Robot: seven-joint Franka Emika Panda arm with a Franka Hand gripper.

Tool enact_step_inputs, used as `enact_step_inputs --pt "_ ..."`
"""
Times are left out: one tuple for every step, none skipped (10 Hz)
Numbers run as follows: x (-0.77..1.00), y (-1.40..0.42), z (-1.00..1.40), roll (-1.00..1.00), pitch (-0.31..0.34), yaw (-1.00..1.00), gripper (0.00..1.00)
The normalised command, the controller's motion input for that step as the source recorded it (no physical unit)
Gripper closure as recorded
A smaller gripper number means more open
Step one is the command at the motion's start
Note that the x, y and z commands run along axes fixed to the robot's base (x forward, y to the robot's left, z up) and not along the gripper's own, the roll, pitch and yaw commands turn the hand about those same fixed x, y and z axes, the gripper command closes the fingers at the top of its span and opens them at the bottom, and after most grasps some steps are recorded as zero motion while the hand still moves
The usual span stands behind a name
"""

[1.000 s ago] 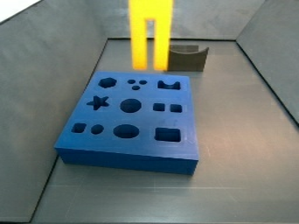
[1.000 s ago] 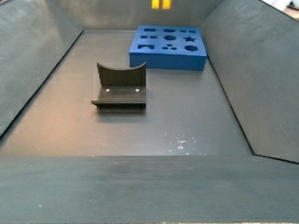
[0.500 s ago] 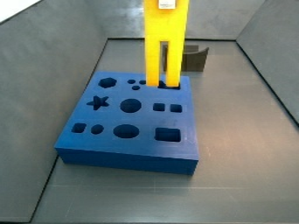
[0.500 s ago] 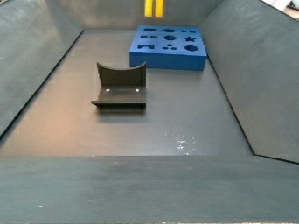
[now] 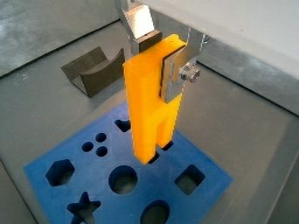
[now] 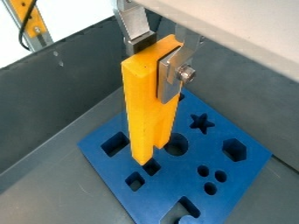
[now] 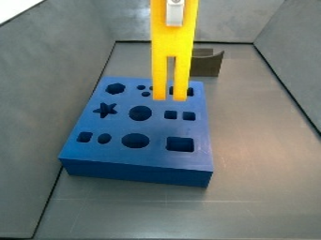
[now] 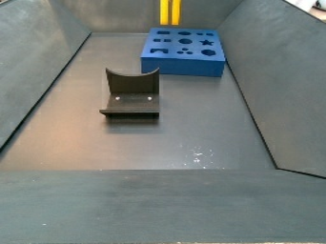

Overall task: Pick up the double-square object. Move up. Move to above the board. Insert the double-square object.
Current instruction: Insert the double-square object.

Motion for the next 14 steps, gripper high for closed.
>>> enact_step_inputs --pt "0.17 0.01 -0.25 0.12 -0.009 0.05 1.0" --pt "0.24 0.0 -0.3 0.13 -0.01 0.03 1.0" --pt "0.26 0.01 -0.31 0.14 -0.019 0.04 1.0" --pt "0.29 0.01 -0.29 0.14 -0.009 0.06 1.0" --pt "0.25 0.0 -0.27 0.13 -0.014 0.04 1.0" --pt "0.03 0.01 -0.01 0.0 -0.036 0.0 1.0" --pt "0.0 0.0 -0.01 0.0 0.0 0.0 1.0" --pt "0.03 0.0 -0.08 0.02 0.0 0.0 1.0" --pt "0.27 0.0 -0.24 0.11 0.014 0.06 1.0" --pt "0.27 0.0 -0.39 0.2 0.0 0.1 1.0" --pt "0.0 0.0 -0.03 0.02 0.0 0.0 1.0" --pt "0.0 0.0 -0.02 0.0 0.0 0.0 1.0" --pt "0.0 0.0 -0.15 0.01 0.0 0.0 1.0" --pt "0.0 0.0 -0.19 0.04 0.0 0.0 1.0"
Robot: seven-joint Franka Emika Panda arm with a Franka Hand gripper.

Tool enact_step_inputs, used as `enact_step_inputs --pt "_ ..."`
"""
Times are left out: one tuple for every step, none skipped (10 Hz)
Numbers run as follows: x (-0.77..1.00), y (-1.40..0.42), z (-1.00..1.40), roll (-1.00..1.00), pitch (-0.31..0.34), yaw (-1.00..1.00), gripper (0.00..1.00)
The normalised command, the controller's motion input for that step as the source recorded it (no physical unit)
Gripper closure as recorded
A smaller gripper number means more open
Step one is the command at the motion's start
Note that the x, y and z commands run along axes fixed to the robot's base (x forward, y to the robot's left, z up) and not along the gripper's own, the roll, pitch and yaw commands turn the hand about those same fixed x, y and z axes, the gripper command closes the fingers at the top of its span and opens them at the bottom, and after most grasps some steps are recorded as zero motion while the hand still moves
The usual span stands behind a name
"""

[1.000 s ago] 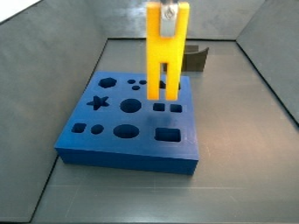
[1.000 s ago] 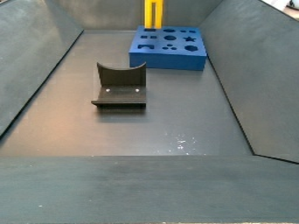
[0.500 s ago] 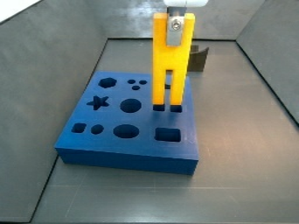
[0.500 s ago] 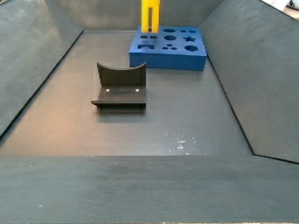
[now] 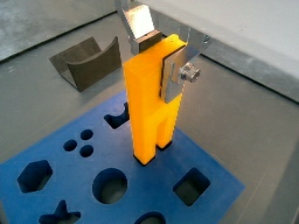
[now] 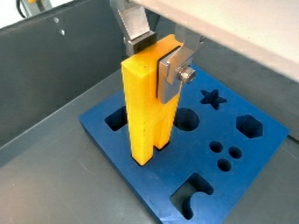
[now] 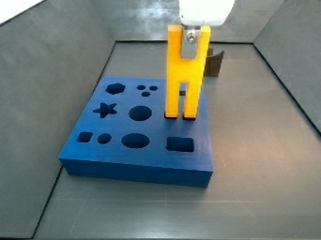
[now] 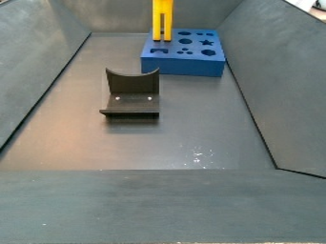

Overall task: Pick up the double-square object. Move up. Move to above the board. Insert the double-square object.
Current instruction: Insert the double-square object.

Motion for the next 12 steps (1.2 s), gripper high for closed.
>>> enact_step_inputs --pt "0.0 0.0 -0.21 0.06 0.0 0.0 1.0" --pt "0.0 0.0 -0.2 0.04 -0.003 0.0 1.0" --pt "0.0 0.0 -0.23 0.06 -0.003 0.0 1.0" --pt "0.0 -0.04 -0.28 0.09 -0.007 0.0 1.0" --pt "0.0 -0.05 -0.41 0.13 0.0 0.0 1.0" --pt "0.0 -0.03 -0.53 0.17 0.0 0.0 1.0" --pt "0.0 -0.03 -0.6 0.18 0.0 0.0 1.0" --pt "0.0 -0.05 -0.66 0.2 -0.003 0.0 1.0" --pt "0.01 -0.08 -0.7 0.23 -0.011 0.0 1.0" --pt "0.03 -0.07 -0.7 0.21 -0.016 0.0 1.0" --pt "0.0 0.0 -0.19 0.05 -0.034 0.0 1.0" --pt "0.0 0.0 0.0 0.0 0.0 0.0 1.0"
